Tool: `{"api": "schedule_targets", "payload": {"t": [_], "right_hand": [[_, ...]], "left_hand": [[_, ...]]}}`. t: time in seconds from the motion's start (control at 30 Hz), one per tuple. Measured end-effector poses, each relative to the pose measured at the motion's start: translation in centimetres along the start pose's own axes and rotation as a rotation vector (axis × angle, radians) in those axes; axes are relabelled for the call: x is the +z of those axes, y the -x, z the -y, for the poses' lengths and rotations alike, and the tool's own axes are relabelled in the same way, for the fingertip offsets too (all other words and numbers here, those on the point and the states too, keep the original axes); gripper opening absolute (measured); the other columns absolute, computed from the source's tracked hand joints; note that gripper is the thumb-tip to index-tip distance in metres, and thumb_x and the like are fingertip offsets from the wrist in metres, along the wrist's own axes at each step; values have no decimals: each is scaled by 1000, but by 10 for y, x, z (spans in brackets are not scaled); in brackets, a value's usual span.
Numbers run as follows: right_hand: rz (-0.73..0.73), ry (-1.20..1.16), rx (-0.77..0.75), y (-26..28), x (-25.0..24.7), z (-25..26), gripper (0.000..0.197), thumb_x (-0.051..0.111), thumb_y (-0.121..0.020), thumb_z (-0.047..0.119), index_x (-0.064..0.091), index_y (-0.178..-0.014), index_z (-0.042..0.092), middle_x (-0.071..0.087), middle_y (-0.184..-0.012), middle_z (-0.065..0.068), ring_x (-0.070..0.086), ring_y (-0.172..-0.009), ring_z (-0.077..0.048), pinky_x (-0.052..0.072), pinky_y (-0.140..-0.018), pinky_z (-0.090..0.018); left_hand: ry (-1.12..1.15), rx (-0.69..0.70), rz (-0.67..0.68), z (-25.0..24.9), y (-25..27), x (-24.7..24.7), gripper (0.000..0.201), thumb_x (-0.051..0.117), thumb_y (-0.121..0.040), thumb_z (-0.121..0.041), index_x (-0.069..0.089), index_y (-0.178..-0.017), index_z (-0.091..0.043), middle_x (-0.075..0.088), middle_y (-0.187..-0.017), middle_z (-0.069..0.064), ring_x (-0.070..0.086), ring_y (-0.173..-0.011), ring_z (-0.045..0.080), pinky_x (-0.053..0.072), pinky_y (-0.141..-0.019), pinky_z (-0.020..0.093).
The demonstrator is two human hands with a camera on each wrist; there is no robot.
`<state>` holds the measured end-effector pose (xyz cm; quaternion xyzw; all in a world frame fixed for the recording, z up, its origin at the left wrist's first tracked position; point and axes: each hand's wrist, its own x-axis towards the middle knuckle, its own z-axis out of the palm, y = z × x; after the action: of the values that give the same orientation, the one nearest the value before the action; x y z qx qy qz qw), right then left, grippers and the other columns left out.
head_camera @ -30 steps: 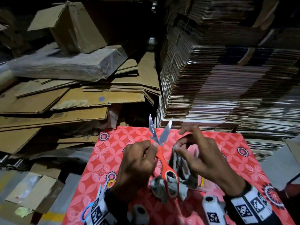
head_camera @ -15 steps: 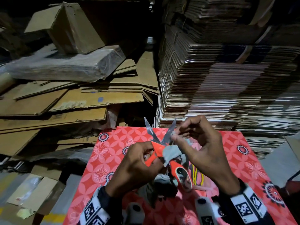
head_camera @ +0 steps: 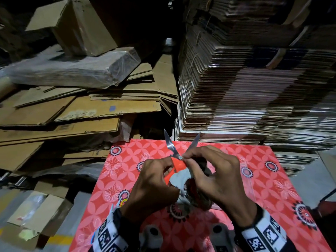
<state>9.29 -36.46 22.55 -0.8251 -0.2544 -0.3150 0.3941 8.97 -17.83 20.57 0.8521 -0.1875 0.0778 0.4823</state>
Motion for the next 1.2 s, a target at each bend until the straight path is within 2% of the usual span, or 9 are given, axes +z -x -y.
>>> {"api": "schedule_targets", "payload": {"t": [0.1,0.17,0.3,0.4,0.57,0.67,0.83,1.03,1.2], "right_hand": [[-112,94,-38,0,2,-1,22,78,-76,-13,76,-82,8,73,-81,4,61,-75,-8,49,-72,-19],[-153,110,-63,-2,1,-4,20,76,-77,-14,75,-82,6,72,-80,2,61,-75,-10,49,-74,-18],[-36,50,-81,3,6,1,17,78,-82,-9,75,-86,7,72,-83,0,64,-76,-13,51,-74,-24],[30,19,-63,-1,2,-6,15,81,-83,-5,75,-88,9,71,-84,3,55,-76,-1,47,-74,-17],[-9,32,-20,-10,-2,-13,14,78,-87,-3,75,-93,9,72,-88,4,66,-79,-12,50,-72,-20],[88,-12,-19,-1,4,-6,16,80,-88,2,76,-100,11,73,-91,6,68,-84,-8,52,-76,-19],[5,8,-7,-15,-7,-20,21,82,-86,0,73,-103,9,74,-88,4,70,-80,-12,55,-75,-26],[109,-70,-57,2,2,-13,18,82,-87,4,72,-101,8,72,-92,5,70,-84,-8,56,-74,-28],[4,-51,-29,-16,-14,-35,15,82,-86,2,71,-94,8,72,-86,4,69,-76,-12,54,-67,-29]], "left_hand": [[-34,64,-63,-10,0,4,6,70,-72,-17,69,-74,-23,56,-54,-4,45,-47,6,35,-50,24],[-69,71,-105,-8,1,8,31,77,-77,-18,56,-64,-35,48,-51,-15,45,-49,-4,34,-54,16],[-98,77,-165,0,-1,9,32,71,-75,-18,43,-61,-25,42,-52,-6,41,-48,13,27,-52,22],[-137,107,-155,-5,-1,8,33,76,-75,-14,50,-70,-32,44,-53,-15,39,-48,3,26,-55,13],[-105,38,-118,2,0,13,7,72,-80,-26,72,-79,-19,63,-62,-6,57,-55,13,46,-56,34],[-95,72,-123,-5,-3,9,35,70,-73,-11,43,-60,-29,43,-49,-7,40,-44,10,25,-49,23],[-58,-1,-38,-9,-1,12,5,69,-79,-20,73,-82,-17,66,-60,-2,56,-49,16,43,-47,32],[-70,24,-76,-12,-4,8,24,69,-71,-2,54,-59,-16,51,-51,-4,43,-43,5,28,-46,15],[0,-6,-2,-5,-2,10,2,73,-80,-14,72,-80,-12,70,-67,-4,63,-57,14,53,-56,39]]}}
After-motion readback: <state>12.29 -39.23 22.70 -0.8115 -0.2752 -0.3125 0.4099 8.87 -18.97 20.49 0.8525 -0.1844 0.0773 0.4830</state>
